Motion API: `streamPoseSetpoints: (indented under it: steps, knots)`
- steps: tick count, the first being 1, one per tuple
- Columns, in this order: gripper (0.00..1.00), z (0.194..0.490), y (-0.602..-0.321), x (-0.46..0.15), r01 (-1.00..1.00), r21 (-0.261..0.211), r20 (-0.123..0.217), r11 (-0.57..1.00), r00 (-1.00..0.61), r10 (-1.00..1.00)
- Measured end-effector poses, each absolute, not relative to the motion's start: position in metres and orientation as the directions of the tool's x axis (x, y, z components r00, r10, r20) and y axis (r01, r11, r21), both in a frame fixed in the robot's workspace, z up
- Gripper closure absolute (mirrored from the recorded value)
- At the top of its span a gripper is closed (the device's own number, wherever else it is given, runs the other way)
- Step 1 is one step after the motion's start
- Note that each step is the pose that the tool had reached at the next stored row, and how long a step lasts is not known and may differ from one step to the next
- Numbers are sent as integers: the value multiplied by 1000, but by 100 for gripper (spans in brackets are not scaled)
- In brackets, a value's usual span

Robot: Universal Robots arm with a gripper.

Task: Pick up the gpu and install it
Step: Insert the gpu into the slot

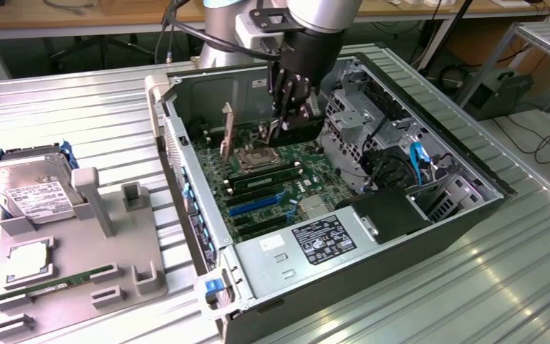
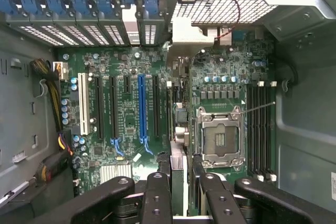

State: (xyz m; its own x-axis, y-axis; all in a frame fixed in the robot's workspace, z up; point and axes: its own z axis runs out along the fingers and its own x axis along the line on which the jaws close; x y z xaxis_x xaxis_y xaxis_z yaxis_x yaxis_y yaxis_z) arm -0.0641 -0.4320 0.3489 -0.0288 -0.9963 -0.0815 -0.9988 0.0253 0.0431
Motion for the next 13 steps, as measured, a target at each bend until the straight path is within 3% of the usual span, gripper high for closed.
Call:
streamPoseSetpoints:
  steps: [13]
  knots:
    - [74,347,-433,-66,-999,43,-82,25,-29,-996]
